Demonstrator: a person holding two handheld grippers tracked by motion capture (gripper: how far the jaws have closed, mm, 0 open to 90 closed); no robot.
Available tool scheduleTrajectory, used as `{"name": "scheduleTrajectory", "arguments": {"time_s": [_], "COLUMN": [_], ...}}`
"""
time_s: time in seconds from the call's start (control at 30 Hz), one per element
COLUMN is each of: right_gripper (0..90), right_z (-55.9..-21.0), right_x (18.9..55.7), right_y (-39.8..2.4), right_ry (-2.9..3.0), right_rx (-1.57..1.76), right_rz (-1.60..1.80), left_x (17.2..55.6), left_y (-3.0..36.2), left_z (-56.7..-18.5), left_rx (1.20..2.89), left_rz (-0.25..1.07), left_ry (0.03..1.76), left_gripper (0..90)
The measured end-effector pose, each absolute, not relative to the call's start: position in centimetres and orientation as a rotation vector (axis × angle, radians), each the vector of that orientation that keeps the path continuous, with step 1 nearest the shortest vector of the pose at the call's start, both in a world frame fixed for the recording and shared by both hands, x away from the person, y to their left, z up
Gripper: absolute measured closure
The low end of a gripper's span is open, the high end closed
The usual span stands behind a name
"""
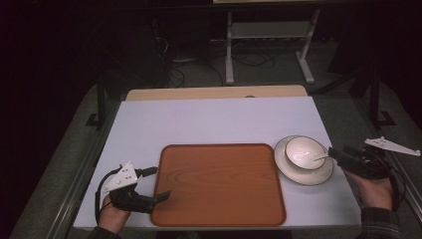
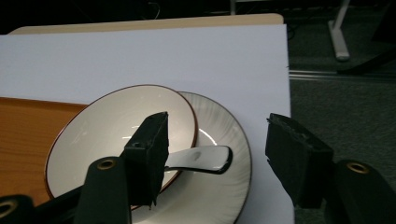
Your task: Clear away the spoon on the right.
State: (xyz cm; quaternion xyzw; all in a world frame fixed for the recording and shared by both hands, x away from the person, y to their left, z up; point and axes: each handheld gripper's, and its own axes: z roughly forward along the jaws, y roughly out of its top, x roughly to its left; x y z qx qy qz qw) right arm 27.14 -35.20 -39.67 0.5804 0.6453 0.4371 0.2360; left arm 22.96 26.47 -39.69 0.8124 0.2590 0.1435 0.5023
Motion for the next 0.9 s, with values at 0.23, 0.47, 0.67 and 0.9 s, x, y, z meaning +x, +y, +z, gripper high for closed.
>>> {"name": "scheduleTrajectory", "arguments": {"time_s": [0.23, 0.47, 0.67, 0.9], "right_gripper": [35.2, 42.6, 49.2, 54.9], "right_z": [-41.0, -41.5, -41.7, -41.3], "right_x": [27.9, 28.1, 28.2, 28.1], "right_y": [-34.7, -34.4, -34.3, -34.2], "right_ry": [1.791, 1.833, 1.857, 1.84], "right_rx": [1.64, 1.644, 1.647, 1.633], "right_rz": [1.205, 1.23, 1.225, 1.232], "left_x": [23.0, 22.9, 22.9, 22.9], "left_y": [26.5, 26.5, 26.5, 26.5], "left_z": [-39.7, -39.6, -39.6, -39.6], "left_rx": [1.961, 1.962, 1.963, 1.961], "left_rz": [0.347, 0.346, 0.348, 0.348], "left_ry": [0.626, 0.624, 0.623, 0.622], "left_gripper": [12.8, 12.8, 12.8, 12.8]}}
